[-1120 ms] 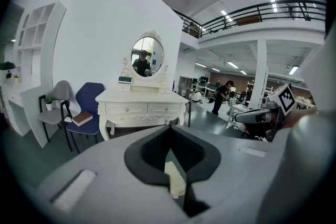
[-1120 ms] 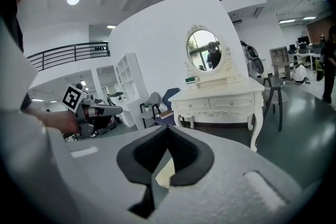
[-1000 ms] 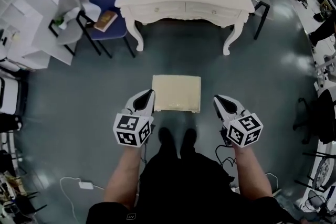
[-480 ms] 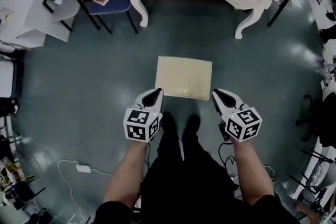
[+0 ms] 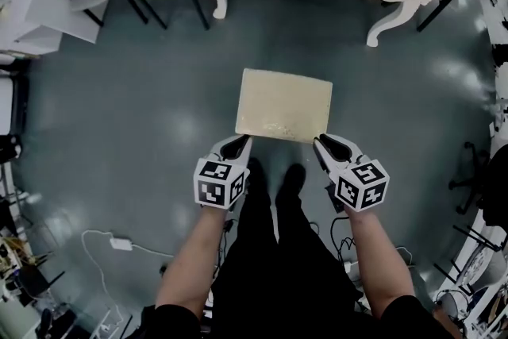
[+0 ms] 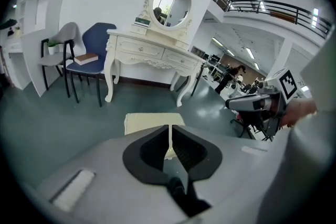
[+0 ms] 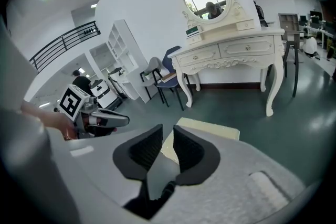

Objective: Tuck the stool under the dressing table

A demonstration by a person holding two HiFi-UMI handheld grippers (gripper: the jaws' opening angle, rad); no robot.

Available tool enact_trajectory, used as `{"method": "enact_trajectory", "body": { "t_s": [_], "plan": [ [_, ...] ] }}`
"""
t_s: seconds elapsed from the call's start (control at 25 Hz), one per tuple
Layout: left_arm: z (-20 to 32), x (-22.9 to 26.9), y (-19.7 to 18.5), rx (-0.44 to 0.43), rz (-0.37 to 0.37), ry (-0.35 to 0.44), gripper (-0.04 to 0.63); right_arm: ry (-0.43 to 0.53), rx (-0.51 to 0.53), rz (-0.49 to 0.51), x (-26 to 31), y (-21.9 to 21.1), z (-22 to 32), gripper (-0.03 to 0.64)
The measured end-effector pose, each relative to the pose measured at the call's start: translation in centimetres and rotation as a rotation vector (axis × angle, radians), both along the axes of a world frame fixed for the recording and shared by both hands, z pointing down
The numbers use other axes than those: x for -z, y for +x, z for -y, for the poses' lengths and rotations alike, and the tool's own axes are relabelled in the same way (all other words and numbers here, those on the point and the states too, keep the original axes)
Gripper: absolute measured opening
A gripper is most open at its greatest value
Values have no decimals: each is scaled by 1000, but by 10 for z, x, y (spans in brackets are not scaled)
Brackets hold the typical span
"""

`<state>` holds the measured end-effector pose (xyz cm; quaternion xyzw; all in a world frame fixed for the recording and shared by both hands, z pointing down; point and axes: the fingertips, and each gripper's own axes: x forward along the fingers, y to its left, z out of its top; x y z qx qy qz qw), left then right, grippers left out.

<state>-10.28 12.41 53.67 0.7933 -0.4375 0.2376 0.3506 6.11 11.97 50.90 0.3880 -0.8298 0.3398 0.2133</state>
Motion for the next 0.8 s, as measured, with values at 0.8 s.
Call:
{"method": "enact_trajectory", "body": {
  "t_s": [0.8],
  "plan": [
    [-27, -191, -17, -36, 40, -236, 258, -195, -64, -158, -193, 32, -29, 261]
  ]
}}
